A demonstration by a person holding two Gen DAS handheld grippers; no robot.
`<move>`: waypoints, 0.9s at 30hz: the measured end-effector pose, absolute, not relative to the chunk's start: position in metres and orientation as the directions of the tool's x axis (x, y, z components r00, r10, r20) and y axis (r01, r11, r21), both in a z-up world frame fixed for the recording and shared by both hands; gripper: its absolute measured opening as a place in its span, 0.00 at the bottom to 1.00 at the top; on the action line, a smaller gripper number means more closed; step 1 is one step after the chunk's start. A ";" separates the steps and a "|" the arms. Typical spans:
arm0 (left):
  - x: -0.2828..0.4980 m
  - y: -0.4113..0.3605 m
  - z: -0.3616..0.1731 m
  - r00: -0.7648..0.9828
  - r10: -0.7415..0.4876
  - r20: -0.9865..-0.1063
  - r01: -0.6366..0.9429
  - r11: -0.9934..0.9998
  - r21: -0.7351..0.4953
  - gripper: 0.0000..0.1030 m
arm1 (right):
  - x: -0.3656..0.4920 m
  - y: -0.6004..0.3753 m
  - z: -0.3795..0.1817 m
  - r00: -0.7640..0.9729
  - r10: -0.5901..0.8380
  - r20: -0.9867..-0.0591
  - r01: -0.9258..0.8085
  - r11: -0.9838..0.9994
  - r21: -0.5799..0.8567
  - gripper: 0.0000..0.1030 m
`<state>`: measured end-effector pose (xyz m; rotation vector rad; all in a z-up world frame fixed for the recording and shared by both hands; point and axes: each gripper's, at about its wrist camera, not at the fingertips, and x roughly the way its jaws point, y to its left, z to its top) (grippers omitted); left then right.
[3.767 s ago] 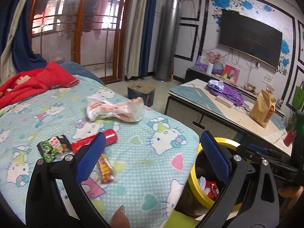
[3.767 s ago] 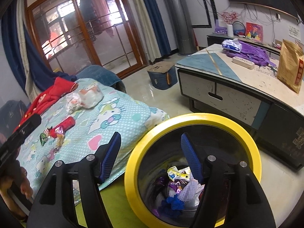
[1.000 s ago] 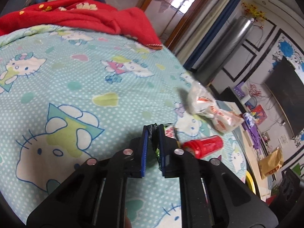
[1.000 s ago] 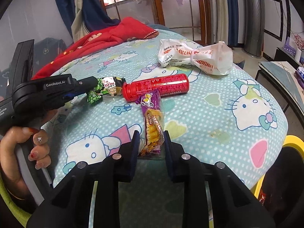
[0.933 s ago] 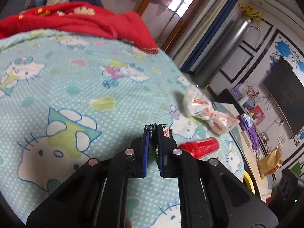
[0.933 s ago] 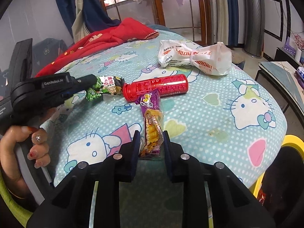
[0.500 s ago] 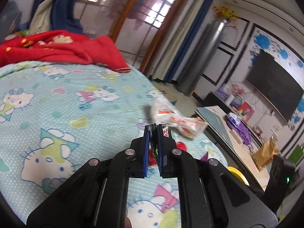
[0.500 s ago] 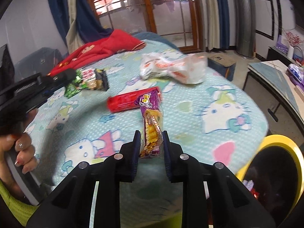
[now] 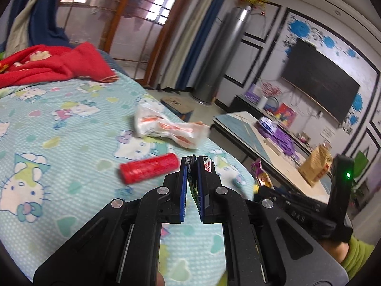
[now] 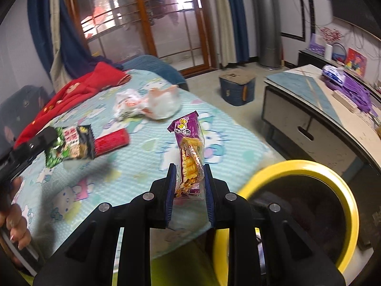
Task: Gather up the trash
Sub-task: 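Carry the green wrapper in the left tool while the right tool carries the candy stick to the bin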
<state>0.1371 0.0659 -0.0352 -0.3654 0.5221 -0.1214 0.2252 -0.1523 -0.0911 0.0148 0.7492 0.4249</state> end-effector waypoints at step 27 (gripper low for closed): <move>0.132 -0.043 -0.054 0.778 -0.370 -0.509 0.287 0.928 -0.237 0.04 | 0.218 -0.279 -0.115 0.678 0.233 -0.698 -0.117 0.971 0.211 0.21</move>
